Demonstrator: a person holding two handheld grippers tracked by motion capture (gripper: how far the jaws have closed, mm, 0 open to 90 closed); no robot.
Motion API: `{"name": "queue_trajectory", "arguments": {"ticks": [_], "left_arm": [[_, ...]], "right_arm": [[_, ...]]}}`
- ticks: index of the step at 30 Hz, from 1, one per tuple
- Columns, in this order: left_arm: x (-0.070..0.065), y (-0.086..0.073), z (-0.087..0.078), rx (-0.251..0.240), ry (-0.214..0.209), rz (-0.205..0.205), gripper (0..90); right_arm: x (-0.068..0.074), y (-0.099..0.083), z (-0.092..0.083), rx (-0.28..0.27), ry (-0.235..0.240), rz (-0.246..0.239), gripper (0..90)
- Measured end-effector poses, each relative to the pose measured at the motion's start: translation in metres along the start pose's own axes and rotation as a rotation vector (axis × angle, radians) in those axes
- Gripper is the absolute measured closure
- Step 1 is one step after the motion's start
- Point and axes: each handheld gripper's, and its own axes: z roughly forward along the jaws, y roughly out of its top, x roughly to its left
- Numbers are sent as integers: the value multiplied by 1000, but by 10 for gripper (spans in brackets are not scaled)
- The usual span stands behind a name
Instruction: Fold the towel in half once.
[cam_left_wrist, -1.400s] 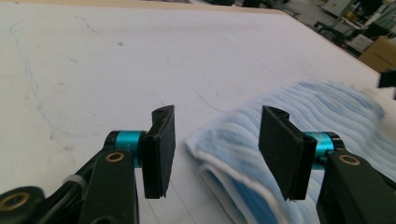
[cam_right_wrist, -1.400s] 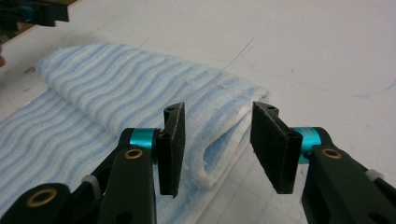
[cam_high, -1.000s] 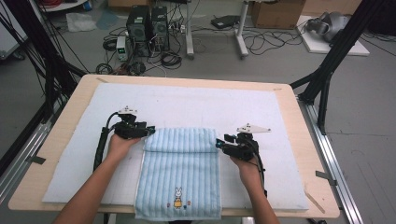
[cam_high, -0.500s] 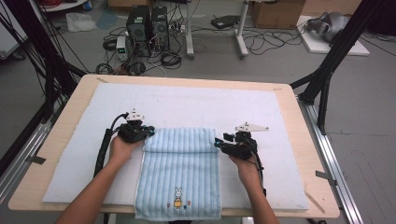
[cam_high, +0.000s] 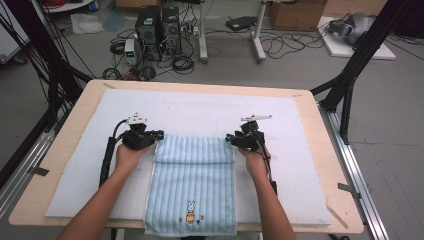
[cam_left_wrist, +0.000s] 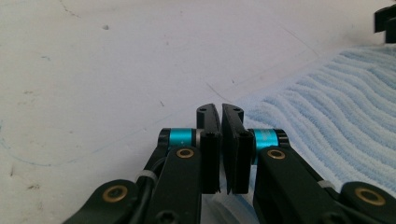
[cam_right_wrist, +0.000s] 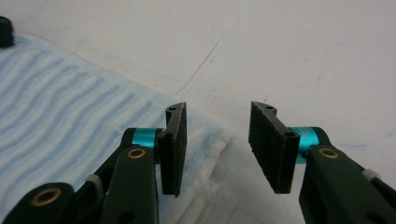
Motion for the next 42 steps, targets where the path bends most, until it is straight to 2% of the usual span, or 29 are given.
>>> {"name": "queue_trajectory", "arguments": {"ticks": [3, 5, 6, 8, 10, 13, 18, 20, 21, 22, 23, 24, 27, 31, 33, 36, 41, 42], "left_arm": [[1, 0, 1, -5, 1, -13, 855], [2, -1, 1, -4, -3, -21, 856], [2, -1, 1, -4, -3, -21, 856], [3, 1, -2, -20, -11, -25, 856], [3, 3, -4, -40, -24, -41, 856], [4, 6, -10, -73, -44, -64, 856], [4, 10, -21, -105, -66, -75, 856], [4, 10, -23, -111, -69, -77, 856], [2, 12, -29, -114, -81, -67, 856], [2, 12, -29, -114, -81, -67, 855], [0, 13, -35, -114, -101, -70, 855], [0, 13, -35, -114, -101, -70, 855], [-6, 13, -50, -138, -138, -62, 854], [-12, 6, -61, -137, -174, -52, 853], [-13, 2, -65, -123, -217, -52, 852], [-15, -6, -70, -123, -249, -60, 852], [-18, -21, -73, -96, -269, -55, 850], [-20, -30, -74, -79, -286, -57, 850]], "right_arm": [[0, 3, 14, 55, -21, -8, 585], [1, 1, 21, 87, -21, -24, 698], [3, 1, 20, 87, -44, -50, 774], [1, 1, 18, 84, -20, -59, 817], [2, 2, 15, 71, -15, -68, 824], [1, 5, 6, 14, 15, -45, 824], [3, 8, -11, -30, 38, -42, 824], [4, 9, -15, -47, 45, -44, 824], [7, 10, -24, -78, 72, -42, 824], [7, 10, -24, -78, 72, -42, 824], [11, 10, -32, -96, 99, -42, 824], [13, 10, -36, -104, 105, -47, 824], [18, 9, -47, -120, 117, -60, 824], [23, 2, -60, -145, 140, -70, 824], [24, -4, -66, -152, 179, -51, 823], [27, -17, -71, -158, 217, -37, 823], [29, -39, -76, -136, 225, -39, 823], [29, -42, -77, -127, 226, -40, 823]]}}
